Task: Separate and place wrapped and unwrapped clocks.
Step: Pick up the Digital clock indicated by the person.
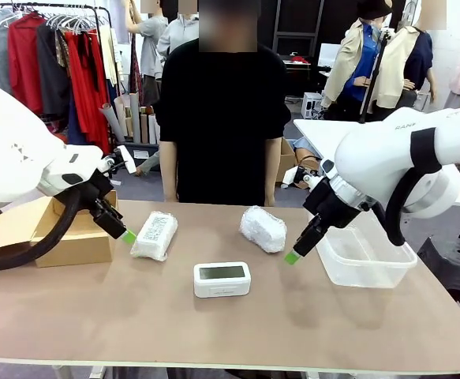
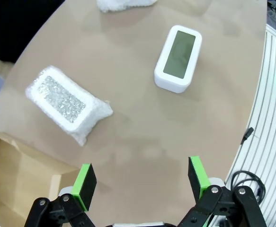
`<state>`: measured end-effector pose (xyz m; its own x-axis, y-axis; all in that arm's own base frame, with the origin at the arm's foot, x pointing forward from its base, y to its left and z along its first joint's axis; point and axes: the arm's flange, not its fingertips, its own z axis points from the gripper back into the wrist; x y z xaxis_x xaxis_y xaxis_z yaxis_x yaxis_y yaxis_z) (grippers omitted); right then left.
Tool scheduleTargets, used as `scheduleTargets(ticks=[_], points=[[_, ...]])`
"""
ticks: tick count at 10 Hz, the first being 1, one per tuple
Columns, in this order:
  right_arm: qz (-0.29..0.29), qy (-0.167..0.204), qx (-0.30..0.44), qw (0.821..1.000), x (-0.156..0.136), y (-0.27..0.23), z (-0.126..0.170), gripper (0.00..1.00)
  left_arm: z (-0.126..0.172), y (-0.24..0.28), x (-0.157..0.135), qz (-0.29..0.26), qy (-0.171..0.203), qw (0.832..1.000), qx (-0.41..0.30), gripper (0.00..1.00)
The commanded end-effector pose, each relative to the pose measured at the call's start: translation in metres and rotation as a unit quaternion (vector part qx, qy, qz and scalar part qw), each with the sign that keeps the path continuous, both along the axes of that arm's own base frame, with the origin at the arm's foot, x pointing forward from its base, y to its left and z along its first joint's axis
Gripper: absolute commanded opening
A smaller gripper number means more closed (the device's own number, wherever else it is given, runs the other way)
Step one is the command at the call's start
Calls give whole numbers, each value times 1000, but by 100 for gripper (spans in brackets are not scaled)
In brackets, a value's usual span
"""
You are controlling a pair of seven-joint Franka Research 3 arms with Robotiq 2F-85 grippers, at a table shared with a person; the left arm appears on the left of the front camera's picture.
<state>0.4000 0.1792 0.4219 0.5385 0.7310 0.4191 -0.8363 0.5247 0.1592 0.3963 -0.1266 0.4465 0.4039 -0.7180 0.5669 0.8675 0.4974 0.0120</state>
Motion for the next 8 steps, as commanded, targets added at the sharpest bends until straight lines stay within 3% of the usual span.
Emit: scheduleTargets(ticks=[1,3,4,5,6,8], points=[[-4,2,3,1000,2,-4,-1,100,-1,2,1,1,0,1000,-3,100],[73,-41,43,996,12,-2,14,100,10,7,11,-47,11,999,-15,100],[71,-78,38,994,14,-4,23,100,15,14,18,-72,9,997,-12,100],[107,-71,40,991,18,-10,34,100,20,17,25,-91,14,996,-8,100],[127,-89,53,986,19,-15,47,100,27,23,31,-115,12,993,-19,100],[168,-94,59,980,24,-31,69,100,44,37,45,-157,-23,986,-55,100]])
